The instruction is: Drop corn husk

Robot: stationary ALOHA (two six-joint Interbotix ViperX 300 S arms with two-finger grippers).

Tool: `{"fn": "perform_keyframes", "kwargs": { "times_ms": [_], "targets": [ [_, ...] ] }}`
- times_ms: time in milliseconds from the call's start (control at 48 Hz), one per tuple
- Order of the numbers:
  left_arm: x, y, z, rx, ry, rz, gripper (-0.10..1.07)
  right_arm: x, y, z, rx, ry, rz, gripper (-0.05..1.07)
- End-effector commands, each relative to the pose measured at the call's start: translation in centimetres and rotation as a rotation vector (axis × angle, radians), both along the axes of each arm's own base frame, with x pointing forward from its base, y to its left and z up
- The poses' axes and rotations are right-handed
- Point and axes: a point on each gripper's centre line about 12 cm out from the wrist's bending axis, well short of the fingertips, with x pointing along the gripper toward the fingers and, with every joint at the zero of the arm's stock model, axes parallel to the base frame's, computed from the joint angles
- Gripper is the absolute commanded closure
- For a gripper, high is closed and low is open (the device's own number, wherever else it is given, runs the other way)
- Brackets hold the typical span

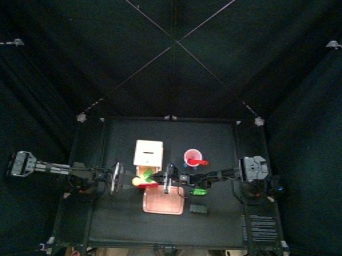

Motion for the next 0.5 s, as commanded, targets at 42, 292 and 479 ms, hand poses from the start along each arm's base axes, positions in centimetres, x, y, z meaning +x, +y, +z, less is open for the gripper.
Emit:
{"fn": "perform_keyframes", "kwargs": {
  "times_ms": [42, 292, 479],
  "targets": [
    [0.16, 0.09, 0.37, -0.004, -0.017, 0.004, 0.36, 0.61, -0.66, 1.41, 0.001, -0.022, -0.012, 0.57],
    [0.13, 0.09, 0.32, -0.004, -0.015, 0.004, 0.36, 0.66, -0.92, 1.36, 0.007, -0.013, -0.020, 0.33],
    [0.13, 0.09, 0.33, -0.004, -0.016, 0.003, 0.36, 0.63, -0.89, 1.31, 0.004, -0.011, -0.018, 0.23]
  ]
}}
